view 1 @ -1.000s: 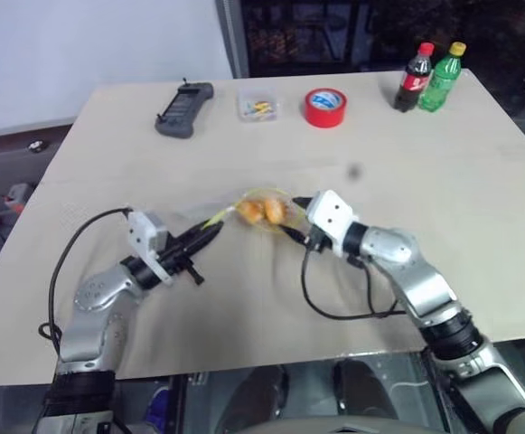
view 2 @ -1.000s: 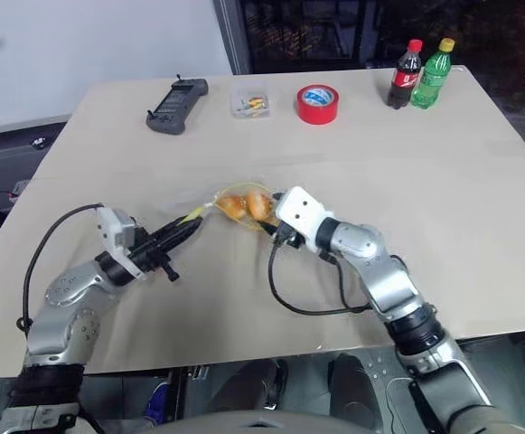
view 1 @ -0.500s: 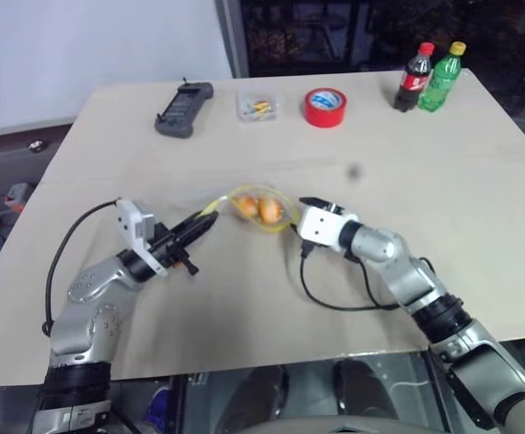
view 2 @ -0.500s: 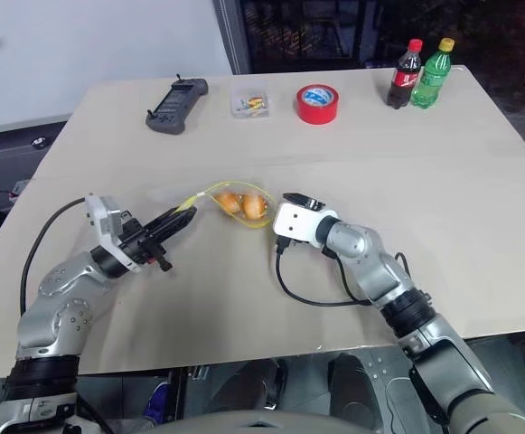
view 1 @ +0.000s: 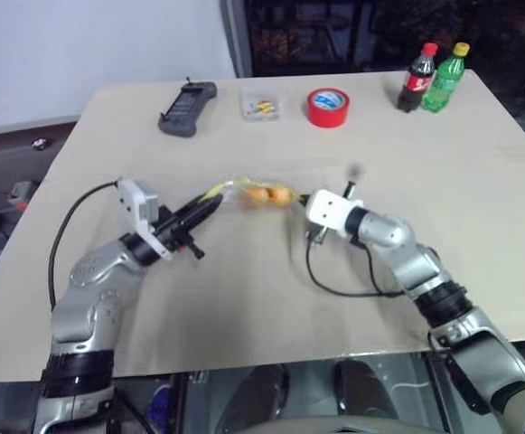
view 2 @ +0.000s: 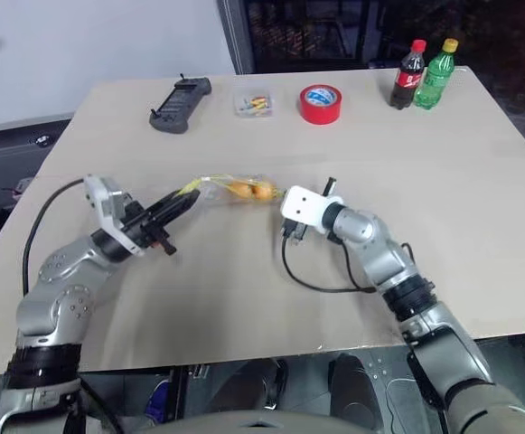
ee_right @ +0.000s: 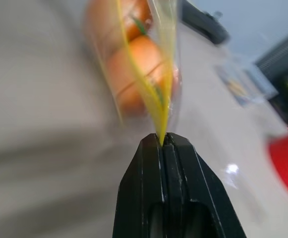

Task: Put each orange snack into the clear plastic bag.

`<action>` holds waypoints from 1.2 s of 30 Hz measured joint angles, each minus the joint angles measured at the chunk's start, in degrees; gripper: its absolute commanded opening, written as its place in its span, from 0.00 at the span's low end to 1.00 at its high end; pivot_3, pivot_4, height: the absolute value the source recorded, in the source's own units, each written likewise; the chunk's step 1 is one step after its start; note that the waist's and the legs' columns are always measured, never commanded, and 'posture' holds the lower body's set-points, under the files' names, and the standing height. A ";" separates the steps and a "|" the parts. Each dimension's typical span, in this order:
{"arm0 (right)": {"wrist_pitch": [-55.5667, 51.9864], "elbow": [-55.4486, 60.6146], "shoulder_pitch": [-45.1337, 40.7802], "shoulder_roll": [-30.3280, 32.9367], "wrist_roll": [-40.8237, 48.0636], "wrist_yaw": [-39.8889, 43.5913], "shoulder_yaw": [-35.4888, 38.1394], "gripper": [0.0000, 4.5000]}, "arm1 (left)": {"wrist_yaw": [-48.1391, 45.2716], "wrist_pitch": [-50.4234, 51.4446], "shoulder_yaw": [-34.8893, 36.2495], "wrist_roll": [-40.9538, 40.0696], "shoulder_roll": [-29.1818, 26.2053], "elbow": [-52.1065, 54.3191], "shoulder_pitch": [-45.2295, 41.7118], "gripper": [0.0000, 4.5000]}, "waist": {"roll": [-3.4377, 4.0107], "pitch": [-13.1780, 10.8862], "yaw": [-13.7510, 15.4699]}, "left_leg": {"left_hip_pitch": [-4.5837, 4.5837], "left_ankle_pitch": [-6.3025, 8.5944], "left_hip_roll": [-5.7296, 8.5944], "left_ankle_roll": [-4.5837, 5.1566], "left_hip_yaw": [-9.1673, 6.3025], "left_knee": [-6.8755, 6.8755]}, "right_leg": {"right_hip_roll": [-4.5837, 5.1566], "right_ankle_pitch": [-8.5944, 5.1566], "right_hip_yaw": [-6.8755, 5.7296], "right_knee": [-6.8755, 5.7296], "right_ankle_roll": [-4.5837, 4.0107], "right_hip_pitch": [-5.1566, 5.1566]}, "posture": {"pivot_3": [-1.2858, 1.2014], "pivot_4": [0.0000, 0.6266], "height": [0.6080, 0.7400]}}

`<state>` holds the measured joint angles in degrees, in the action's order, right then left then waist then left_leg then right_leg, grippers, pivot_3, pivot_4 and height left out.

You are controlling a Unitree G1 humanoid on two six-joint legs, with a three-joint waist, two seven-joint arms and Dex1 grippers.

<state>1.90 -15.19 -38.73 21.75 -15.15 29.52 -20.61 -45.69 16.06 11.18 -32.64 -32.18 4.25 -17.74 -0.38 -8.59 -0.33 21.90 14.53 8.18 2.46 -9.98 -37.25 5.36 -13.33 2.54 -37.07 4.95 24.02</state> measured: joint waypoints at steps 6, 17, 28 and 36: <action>4.84 -3.55 -10.95 9.45 -1.84 -2.48 3.99 0.01 | 2.79 -6.38 -6.74 10.62 0.63 -11.54 -18.50 0.00 | -0.10 -0.11 -0.49 | 0.12 -0.06 -0.08 -0.09 -0.05 0.09 | -0.04 0.11 -0.03 0.27 -0.08 0.04 | 0.52 0.24 1.00; -8.13 20.78 19.14 19.85 -0.81 2.23 11.23 0.39 | 5.45 -28.13 -13.74 25.65 3.72 -12.36 -6.53 0.00 | -0.11 -0.10 -1.94 | 0.95 -0.05 -0.12 -0.06 0.15 -0.08 | 0.22 0.16 -0.05 -0.18 -0.14 1.20 | 0.52 0.24 1.00; -18.75 46.01 19.29 15.98 3.69 9.94 8.67 0.55 | 8.45 -35.70 -14.39 33.66 2.71 -8.67 -2.89 0.00 | -0.16 -0.19 -0.51 | -0.25 -0.17 -0.44 -0.25 0.21 -0.24 | -0.29 0.36 -0.06 -0.49 0.05 0.12 | 0.52 0.24 1.00; -18.25 36.13 6.86 5.73 0.81 10.60 -2.16 0.50 | 7.90 -36.58 -15.62 34.19 2.07 -7.70 -2.52 0.00 | -0.21 -0.19 -0.26 | 0.26 -0.30 -0.37 -0.46 0.16 -0.19 | -0.27 0.54 -0.06 -0.37 -0.26 0.64 | 0.52 0.24 1.00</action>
<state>-16.35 20.95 -31.87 27.49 -14.34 40.12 -22.77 -37.79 -20.52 -4.44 1.55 -30.10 -3.45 -20.26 -0.58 -8.78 -0.59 22.15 14.23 7.81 2.00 -9.81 -37.43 5.09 -12.79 2.47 -37.44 4.69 24.67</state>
